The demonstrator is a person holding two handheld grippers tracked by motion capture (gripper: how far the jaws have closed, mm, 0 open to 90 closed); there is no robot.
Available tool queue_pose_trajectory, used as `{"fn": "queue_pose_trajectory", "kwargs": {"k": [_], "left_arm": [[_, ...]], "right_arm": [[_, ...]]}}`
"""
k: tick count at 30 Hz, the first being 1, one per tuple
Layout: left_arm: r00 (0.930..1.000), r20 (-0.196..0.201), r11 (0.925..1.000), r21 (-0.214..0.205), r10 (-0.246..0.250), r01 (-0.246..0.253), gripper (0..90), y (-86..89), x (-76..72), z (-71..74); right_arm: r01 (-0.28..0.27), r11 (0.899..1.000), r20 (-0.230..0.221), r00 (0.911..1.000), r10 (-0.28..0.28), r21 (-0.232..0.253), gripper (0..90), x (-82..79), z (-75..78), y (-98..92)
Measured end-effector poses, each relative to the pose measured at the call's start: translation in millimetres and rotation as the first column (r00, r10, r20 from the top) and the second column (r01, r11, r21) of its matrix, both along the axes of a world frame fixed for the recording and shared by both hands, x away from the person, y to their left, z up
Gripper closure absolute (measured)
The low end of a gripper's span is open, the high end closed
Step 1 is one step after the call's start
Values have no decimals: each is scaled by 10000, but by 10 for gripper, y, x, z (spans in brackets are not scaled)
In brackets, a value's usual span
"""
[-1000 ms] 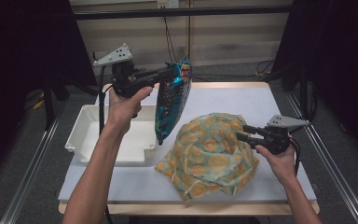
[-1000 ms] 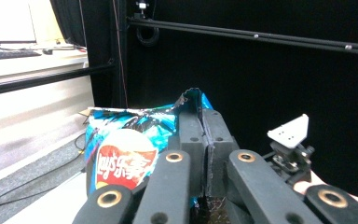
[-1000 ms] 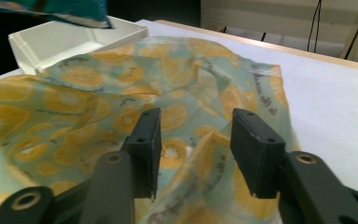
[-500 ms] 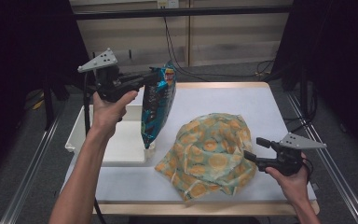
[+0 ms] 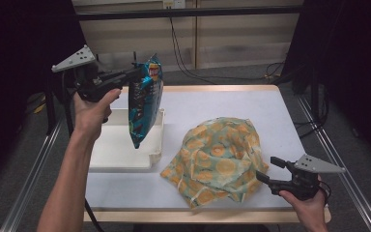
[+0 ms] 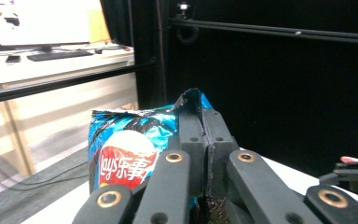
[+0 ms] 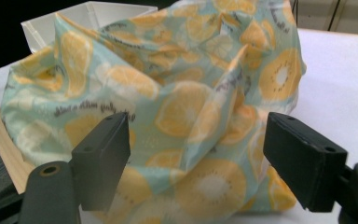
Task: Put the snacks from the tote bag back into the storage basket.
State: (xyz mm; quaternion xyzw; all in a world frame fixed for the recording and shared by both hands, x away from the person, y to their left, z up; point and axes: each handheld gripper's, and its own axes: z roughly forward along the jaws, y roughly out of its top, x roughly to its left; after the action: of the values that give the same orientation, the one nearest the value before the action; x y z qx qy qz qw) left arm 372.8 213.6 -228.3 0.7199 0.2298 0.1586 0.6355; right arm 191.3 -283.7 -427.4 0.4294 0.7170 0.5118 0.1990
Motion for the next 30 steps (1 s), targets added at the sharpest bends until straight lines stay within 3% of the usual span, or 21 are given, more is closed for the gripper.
{"fn": "queue_pose_trajectory", "kwargs": {"k": [11, 15, 21, 23, 30], "left_arm": [[9966, -193, 9968, 70, 803, -802, 888, 322, 27, -110], [9939, -317, 9944, 13, 1056, -1056, 888, 427, 11, -201], [9854, -560, 9869, -38, 1608, -1612, 888, 587, 23, -348], [9815, -608, 9833, 186, 1817, -1809, 888, 630, 38, -400], [9697, -937, 9741, 345, 2258, -2235, 888, 753, 128, -600]], "right_arm": [[-35, 10000, -367, 9993, 37, 48, 210, -198, -107, -22], [9, 9998, -274, 9996, -4, 210, 186, -257, -150, -43], [169, 9995, 53, 9998, -171, 279, 134, -330, -140, -59], [154, 9993, 161, 9997, -160, 342, 134, -339, -145, -63], [43, 9998, 106, 9999, -45, 213, 137, -300, -191, -22]]}}
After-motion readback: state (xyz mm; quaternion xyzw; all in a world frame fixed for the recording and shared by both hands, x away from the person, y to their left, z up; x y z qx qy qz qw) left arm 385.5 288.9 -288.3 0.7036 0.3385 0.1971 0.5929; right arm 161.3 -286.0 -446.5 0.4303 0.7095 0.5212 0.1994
